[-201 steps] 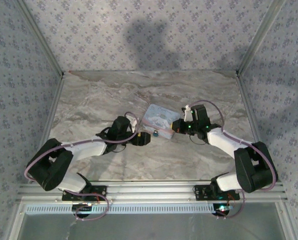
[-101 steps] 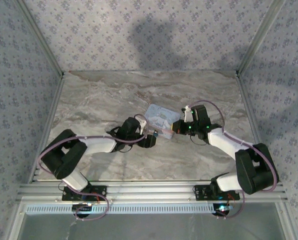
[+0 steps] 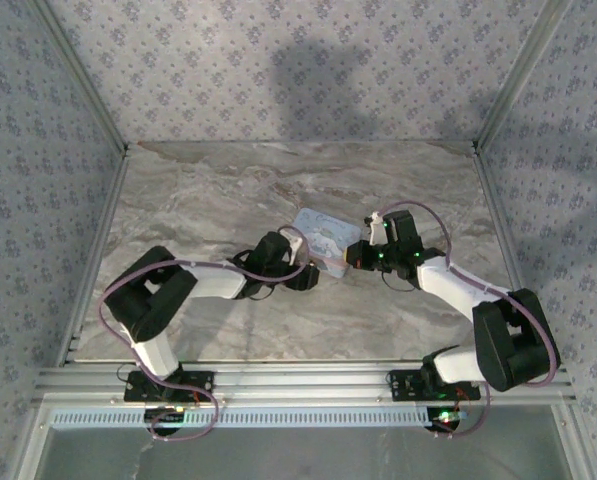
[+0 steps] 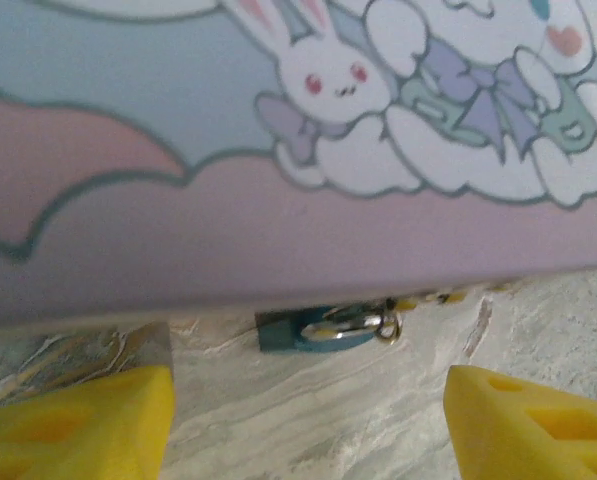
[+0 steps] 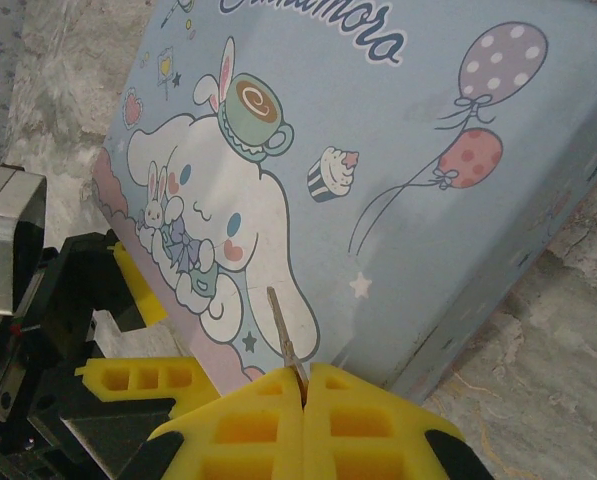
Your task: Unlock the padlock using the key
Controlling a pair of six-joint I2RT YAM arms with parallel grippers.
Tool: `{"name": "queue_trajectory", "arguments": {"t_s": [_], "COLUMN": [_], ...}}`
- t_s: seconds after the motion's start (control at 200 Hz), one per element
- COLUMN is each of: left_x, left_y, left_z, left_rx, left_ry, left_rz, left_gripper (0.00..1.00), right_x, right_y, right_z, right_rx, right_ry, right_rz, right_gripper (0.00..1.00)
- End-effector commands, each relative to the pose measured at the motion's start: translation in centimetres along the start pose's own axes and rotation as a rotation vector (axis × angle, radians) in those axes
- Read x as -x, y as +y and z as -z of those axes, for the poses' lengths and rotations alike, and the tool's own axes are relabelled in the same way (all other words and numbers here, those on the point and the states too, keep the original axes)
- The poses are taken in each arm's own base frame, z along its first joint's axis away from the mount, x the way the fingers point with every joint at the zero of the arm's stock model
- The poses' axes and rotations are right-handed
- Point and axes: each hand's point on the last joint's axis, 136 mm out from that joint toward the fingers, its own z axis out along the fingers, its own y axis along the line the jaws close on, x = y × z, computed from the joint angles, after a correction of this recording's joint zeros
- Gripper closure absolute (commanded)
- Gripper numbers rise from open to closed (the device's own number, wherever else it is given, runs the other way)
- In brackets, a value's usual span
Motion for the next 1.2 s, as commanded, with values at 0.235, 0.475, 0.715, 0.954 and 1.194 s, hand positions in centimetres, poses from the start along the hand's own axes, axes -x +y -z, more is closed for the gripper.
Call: {"name": "queue_trajectory", "arguments": {"t_s": [0.235,0.475,0.715,0.954,1.194], "left_x": [1.7,1.2,1.5,1.7,2.1], "left_y": [-0.8,-0.3,-0.2,-0.3,-0.5], "left_z": [-1.5,-2.7,-3.0,-3.2,-3.4], "left_rx": [0.008,0.032,0.037,0.032,0.044], "left_ry": [-0.045,-0.032,-0.034,-0.045,-0.031], "left_rz": [0.013,0.038,0.030,0.049,0.031], "left_gripper": [0.39,0.48,0.52,0.55,0.63], "right_x": [-2.0,-2.1,-2.3,-2.2,-2.0], "right_y": [-1.7,-1.6,-1.5,-1.6,-1.4], "right_z": [-0.2,-0.1,0.0,-0.2,-0.2], "right_rx": [-0.078,-0.083,-0.086,-0.097,-0.093], "right_ry": [0.066,0.065,0.059,0.062,0.058], "right_rz": [-0.034,-0.036,-0.041,-0.037,-0.033], "right_gripper": [1.00,1.00,1.00,1.00,1.00]}}
